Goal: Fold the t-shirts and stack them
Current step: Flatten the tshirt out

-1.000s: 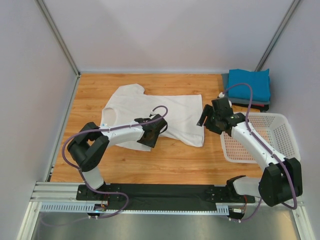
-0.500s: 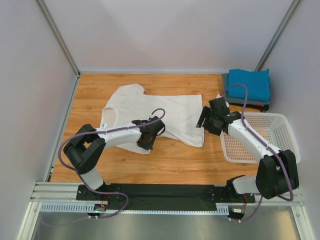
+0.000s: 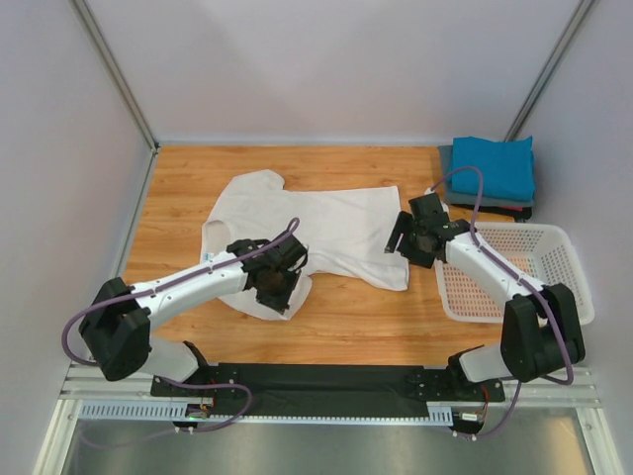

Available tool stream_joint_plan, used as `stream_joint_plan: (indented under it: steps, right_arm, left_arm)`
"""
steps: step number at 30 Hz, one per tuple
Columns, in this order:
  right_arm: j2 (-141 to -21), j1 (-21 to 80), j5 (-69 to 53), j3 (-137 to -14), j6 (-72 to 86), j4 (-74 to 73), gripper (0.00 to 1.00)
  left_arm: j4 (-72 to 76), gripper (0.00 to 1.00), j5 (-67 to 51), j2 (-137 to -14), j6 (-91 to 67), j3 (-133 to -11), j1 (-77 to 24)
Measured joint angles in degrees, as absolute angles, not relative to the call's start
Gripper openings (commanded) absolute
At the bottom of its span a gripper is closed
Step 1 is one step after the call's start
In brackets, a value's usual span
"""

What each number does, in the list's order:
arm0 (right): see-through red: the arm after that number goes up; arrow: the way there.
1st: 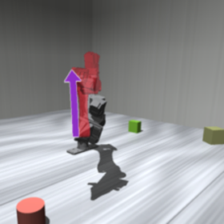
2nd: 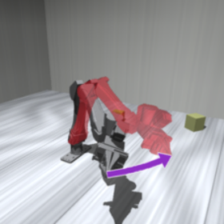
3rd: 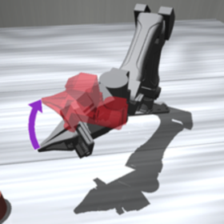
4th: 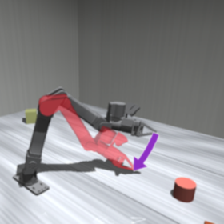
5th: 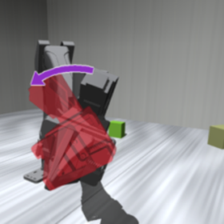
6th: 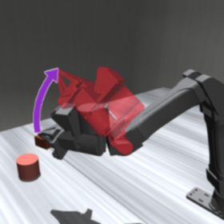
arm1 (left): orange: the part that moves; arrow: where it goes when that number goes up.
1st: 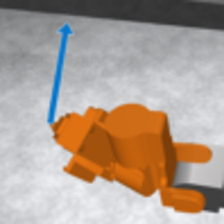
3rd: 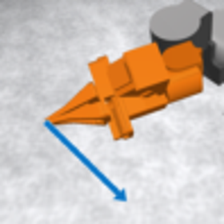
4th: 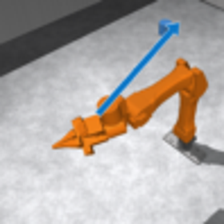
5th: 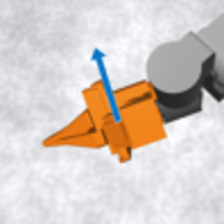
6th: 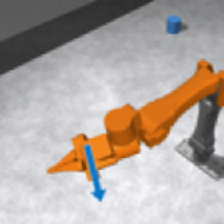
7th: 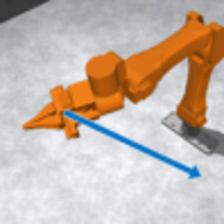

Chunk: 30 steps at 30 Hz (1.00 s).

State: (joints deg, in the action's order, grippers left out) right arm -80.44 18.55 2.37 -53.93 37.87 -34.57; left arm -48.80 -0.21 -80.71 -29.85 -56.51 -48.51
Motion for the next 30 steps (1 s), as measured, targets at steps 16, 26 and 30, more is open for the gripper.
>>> stream_joint_plan:
  steps: [16,26,30]
  right_arm:
    - [-86.0,18.5,-1.2,-52.9,39.6,-31.0,0.73]
    - [-89.6,18.5,-0.3,-57.6,39.5,-30.8,0.73]
    - [-93.1,18.6,-0.1,-61.0,39.6,-29.8,0.73]
  left_arm:
    - [-57.6,0.0,-8.0,-72.2,-32.8,-49.9,-51.8]
    - [-64.1,0.0,-7.0,-68.8,-33.8,-49.9,-52.1]
    - [-65.2,0.2,-6.7,-68.1,-34.6,-49.8,-52.1]
